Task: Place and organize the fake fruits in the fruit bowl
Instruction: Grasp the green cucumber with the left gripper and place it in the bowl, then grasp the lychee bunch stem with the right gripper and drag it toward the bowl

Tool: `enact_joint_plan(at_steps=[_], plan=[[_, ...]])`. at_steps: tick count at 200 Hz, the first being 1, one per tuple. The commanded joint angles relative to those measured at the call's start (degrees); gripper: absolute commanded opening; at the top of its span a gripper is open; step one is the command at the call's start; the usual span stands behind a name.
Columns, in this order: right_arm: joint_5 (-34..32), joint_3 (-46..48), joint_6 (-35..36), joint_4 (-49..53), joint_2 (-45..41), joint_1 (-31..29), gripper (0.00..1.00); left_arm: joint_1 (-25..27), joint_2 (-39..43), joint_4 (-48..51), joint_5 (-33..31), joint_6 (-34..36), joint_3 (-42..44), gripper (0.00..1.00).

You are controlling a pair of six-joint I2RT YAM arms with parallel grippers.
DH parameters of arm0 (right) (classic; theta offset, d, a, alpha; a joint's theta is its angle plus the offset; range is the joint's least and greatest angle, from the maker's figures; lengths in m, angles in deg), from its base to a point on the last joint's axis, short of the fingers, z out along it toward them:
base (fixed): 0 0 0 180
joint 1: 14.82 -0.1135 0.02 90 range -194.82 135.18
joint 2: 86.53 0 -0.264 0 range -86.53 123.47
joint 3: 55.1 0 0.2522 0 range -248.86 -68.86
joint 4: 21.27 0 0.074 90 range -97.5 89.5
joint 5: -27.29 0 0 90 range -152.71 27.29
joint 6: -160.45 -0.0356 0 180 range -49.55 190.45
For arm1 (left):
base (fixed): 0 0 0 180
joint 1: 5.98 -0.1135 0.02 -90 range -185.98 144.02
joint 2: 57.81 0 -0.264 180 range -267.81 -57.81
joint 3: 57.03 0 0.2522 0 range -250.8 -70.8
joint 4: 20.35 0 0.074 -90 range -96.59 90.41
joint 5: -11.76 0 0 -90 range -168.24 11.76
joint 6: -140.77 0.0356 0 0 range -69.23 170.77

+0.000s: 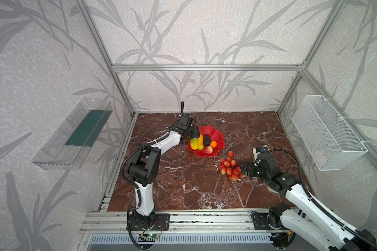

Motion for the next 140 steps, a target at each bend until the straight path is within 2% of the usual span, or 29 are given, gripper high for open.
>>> enact_joint_plan(at_steps=[1, 42, 72, 97, 140], plan=[[6.6, 0.0, -1.1, -7.0, 4.4, 3.6, 0.86, -0.2, 7.7, -0.5, 0.2, -0.2, -0.7, 0.73], [8.8, -0.3, 0.3, -14.4, 14.3, 6.6, 0.79, -0.2, 20.0, -6.2, 2.9, -2.3, 10.9, 0.74], [14.5, -1.5, 1.0, -17.0, 21.2, 5.8, 0.72, -0.2, 28.2, -8.2, 3.8, -4.3, 20.9, 0.75], [13.7, -1.2, 0.3, -18.8, 23.7, 1.3, 0.69, -0.2, 34.2, -6.8, 2.2, -4.2, 26.3, 0.75], [7.2, -2.6, -2.0, -18.8, 24.8, -11.8, 0.67, -0.2, 41.8, -3.8, -1.0, -3.5, 30.9, 0.77]])
